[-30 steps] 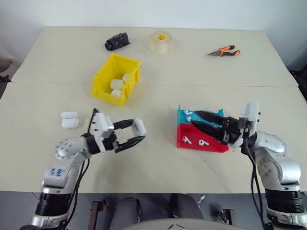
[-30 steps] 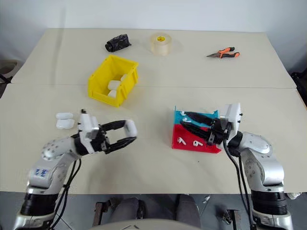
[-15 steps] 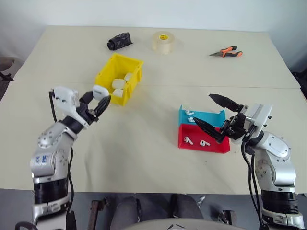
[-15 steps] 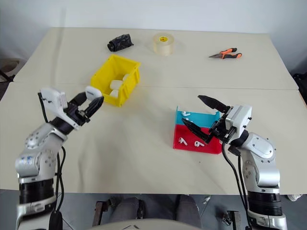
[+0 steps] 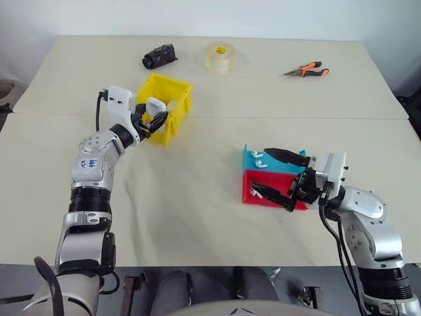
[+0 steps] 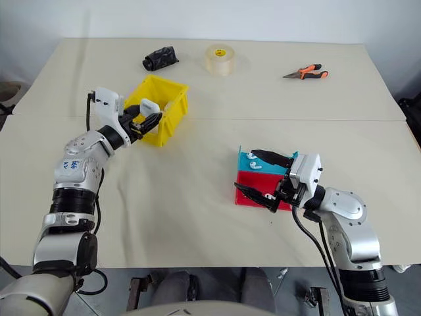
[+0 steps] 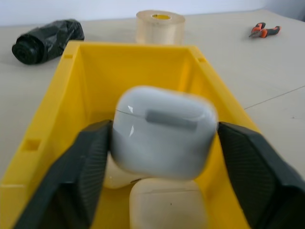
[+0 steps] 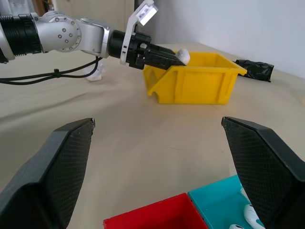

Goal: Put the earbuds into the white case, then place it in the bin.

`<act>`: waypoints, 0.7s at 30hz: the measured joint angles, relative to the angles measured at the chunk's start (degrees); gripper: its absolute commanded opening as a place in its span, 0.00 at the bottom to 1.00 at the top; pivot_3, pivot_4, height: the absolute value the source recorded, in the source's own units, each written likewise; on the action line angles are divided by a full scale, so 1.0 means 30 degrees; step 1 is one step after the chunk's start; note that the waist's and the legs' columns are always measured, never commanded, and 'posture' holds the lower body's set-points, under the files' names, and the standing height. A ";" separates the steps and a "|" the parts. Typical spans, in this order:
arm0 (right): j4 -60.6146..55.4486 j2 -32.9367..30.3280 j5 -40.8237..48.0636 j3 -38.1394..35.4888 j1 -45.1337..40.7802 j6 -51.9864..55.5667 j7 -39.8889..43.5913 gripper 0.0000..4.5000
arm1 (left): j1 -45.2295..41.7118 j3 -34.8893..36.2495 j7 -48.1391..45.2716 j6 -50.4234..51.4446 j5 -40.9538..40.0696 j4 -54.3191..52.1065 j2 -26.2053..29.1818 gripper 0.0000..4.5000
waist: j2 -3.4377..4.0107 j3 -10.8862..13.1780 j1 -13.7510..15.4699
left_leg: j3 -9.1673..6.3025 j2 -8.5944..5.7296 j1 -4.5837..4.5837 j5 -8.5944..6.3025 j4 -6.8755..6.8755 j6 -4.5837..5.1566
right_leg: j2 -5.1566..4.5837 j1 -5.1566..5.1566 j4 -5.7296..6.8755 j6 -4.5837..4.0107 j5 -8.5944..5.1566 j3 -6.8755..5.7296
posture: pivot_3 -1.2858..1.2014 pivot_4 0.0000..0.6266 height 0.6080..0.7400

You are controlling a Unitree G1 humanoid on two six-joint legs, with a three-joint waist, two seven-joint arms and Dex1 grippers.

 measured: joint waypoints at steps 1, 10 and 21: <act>-0.0019 0.0000 0.0004 0.0006 -0.0016 0.0008 -0.0007 1.00 | 0.0296 0.0009 -0.0144 0.0037 -0.0033 -0.0515 0.0045 0.99 | 0.0000 0.0000 -0.0001 | -0.0001 0.0000 0.0000 0.0000 0.0002 0.0000 | -0.0001 0.0002 0.0000 0.0000 0.0000 0.0000 | 0.52 0.24 1.00; 0.0519 -0.1004 0.0342 0.0001 -0.0771 0.0134 0.1330 1.00 | 0.6214 0.0286 -0.5930 0.0642 -0.2088 -0.7286 0.3627 0.99 | 0.0004 -0.0001 -0.0063 | 0.0002 0.0011 0.0013 0.0000 -0.0006 0.0000 | -0.0005 -0.0001 0.0005 -0.0002 -0.0001 0.0008 | 0.52 0.24 1.00; 0.4684 -0.2917 -0.0016 0.0102 -0.2352 -0.1340 0.5702 1.00 | 1.3810 0.2197 -1.0035 -0.1026 -0.3612 -1.3188 0.5831 0.99 | -0.0011 0.0008 0.0468 | 0.0008 0.0014 0.0004 -0.0003 0.0036 0.0004 | -0.0023 0.0020 -0.0004 -0.0002 0.0000 0.0030 | 0.52 0.24 1.00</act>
